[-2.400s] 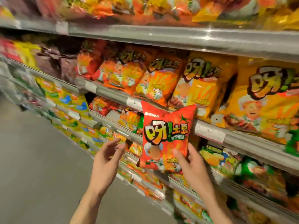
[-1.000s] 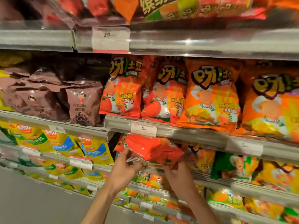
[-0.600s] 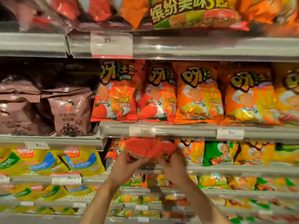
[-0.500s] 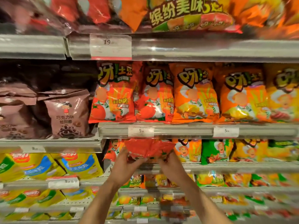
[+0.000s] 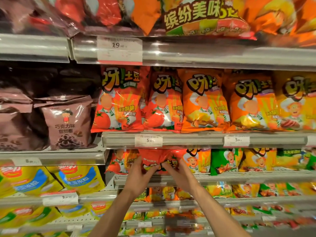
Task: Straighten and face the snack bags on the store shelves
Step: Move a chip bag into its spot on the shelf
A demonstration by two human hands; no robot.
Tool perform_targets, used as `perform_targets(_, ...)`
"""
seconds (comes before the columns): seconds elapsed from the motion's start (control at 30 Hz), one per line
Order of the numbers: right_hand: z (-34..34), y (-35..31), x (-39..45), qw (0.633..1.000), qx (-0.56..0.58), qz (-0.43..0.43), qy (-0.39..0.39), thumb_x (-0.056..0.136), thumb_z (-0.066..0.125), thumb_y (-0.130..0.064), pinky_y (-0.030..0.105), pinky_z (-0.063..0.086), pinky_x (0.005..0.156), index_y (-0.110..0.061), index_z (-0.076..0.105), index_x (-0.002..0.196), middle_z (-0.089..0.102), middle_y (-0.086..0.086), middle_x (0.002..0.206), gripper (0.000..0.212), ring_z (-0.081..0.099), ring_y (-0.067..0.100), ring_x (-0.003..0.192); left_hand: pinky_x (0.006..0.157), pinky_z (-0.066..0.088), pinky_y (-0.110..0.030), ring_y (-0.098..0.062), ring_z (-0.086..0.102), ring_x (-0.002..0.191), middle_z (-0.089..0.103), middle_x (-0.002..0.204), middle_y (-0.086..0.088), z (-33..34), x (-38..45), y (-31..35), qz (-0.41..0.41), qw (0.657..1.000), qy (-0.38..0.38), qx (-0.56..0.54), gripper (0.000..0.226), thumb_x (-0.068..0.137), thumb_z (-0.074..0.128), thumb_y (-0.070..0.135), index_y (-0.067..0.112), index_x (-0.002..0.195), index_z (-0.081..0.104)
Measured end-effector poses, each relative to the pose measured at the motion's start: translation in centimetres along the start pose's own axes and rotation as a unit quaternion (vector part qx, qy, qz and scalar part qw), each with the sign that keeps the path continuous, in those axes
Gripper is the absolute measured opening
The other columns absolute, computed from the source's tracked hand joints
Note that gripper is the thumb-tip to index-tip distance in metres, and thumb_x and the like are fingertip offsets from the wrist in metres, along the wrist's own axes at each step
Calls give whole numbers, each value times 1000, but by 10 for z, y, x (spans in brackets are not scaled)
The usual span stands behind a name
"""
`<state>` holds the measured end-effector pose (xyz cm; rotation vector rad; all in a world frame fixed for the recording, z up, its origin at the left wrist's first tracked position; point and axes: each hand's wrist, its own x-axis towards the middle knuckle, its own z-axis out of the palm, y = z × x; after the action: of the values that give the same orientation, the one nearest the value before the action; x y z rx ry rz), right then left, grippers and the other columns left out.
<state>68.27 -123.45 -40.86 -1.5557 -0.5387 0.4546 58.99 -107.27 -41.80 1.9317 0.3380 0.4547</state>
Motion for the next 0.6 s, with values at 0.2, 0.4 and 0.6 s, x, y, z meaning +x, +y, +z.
perform_targets(0.2,-4,1,15,998,16,64,0,106,54,-34,11,47,97,-26,54,138,66,-10,136,33,54,5,134,94,52,-28,-8,65,110,69,112,20,8,15,4,-35,999,-8,23,59,84,57,79,34,123,57)
perform_targets(0.4,-2,4,19,988,-119,50,84,89,63,-65,2,43,65,-32,43,111,56,-25,97,45,57,-21,79,99,44,-24,1,52,118,57,127,23,-15,8,-9,-8,992,57,112,45,92,49,75,49,129,53)
perform_targets(0.6,11,15,22,983,-150,55,95,92,66,-56,11,44,55,-28,46,93,52,-9,75,35,57,-7,58,121,24,-49,-38,23,151,31,161,-18,-31,10,-34,-56,953,105,280,48,102,58,26,14,147,49)
